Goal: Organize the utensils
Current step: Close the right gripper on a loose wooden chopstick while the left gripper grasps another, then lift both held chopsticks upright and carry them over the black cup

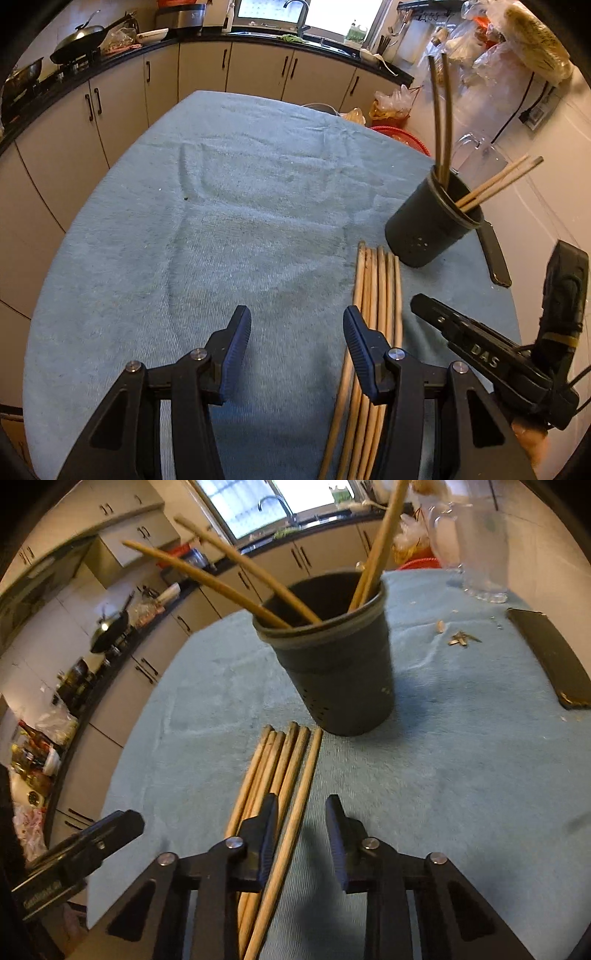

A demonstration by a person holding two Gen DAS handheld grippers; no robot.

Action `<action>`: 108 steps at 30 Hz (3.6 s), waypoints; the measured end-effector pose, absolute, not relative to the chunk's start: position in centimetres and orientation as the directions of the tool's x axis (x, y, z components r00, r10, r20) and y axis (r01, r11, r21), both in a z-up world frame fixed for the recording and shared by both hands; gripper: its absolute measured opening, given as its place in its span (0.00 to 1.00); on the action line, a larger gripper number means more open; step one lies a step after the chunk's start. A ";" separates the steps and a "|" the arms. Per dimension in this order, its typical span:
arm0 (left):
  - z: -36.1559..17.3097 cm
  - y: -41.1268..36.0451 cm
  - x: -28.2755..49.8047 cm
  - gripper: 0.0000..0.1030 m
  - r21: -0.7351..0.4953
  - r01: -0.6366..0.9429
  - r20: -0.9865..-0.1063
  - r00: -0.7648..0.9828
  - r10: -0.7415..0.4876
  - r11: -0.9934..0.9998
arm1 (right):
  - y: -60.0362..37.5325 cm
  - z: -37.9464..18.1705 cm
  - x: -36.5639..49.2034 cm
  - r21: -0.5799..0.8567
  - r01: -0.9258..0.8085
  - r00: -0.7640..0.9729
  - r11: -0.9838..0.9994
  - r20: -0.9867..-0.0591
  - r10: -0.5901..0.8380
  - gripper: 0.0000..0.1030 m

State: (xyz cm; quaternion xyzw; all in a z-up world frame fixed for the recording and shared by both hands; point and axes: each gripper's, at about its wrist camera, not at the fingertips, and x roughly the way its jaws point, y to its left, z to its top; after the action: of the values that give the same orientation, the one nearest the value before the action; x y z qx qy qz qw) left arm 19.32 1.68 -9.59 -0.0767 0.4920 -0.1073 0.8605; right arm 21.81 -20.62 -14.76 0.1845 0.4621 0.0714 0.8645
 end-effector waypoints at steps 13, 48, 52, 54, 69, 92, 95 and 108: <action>-10.8 0.9 21.6 0.51 -0.229 0.145 -0.849 0.454 -0.270 0.963 | -18.0 -16.4 25.2 0.230 0.058 0.522 0.971 -0.837 0.167 0.10; -13.9 -5.2 27.5 0.07 -0.091 0.217 -0.923 0.348 -0.164 0.972 | -21.5 -16.5 21.3 0.148 -0.010 0.527 0.989 -0.840 0.131 0.13; -13.9 -1.4 24.3 0.07 -0.164 0.135 -0.919 0.338 -0.201 0.977 | -20.2 -16.5 20.0 0.159 -0.083 0.528 0.984 -0.830 0.178 0.12; -13.9 -0.4 23.1 0.07 -0.180 0.111 -0.920 0.331 -0.207 0.977 | -19.9 -16.6 19.4 0.157 -0.104 0.528 0.982 -0.828 0.188 0.13; -14.0 0.3 25.4 0.07 -0.195 0.096 -0.920 0.326 -0.216 0.976 | -18.8 -16.2 22.1 0.219 -0.109 0.461 0.970 -0.853 0.244 0.08; 0.5 0.2 15.1 0.07 -0.209 0.170 -0.632 0.728 -0.265 0.963 | -23.9 -3.6 11.8 0.301 -0.058 0.843 0.952 -0.496 0.208 0.07; 1.5 -0.2 14.1 0.07 -0.193 0.174 -0.613 0.747 -0.257 0.966 | -23.8 -3.1 11.5 0.299 -0.062 0.852 0.952 -0.482 0.206 0.07; 3.4 -0.6 12.4 0.07 -0.198 0.197 -0.576 0.769 -0.277 0.960 | -24.7 -0.2 10.0 0.303 -0.068 0.892 0.951 -0.409 0.194 0.07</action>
State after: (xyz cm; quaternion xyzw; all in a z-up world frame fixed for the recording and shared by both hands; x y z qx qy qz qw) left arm 12.44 -0.63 3.42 -0.0629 0.3154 -0.1263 0.9384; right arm 10.01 -24.66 -0.25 0.1417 0.2225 0.0680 0.9622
